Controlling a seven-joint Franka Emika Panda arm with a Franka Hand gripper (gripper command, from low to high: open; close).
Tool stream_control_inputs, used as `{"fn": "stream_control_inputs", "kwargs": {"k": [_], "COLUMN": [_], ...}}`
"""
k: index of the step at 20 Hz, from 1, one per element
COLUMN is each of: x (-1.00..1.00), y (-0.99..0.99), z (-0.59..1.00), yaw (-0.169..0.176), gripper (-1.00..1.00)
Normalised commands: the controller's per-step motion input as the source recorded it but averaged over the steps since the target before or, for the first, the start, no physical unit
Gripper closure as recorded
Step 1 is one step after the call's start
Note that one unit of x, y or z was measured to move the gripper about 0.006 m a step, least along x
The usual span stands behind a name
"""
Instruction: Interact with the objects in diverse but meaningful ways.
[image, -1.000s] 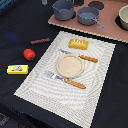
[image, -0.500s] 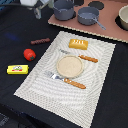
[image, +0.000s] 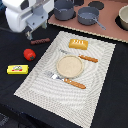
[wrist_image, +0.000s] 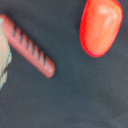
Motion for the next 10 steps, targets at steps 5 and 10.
{"fn": "stream_control_inputs", "kwargs": {"k": [5,10], "x": [-0.03,-0.06], "y": [-0.28,-0.26], "z": [-0.38,-0.38], "yaw": [-0.04,-0.052], "gripper": [-1.0,-1.0]}}
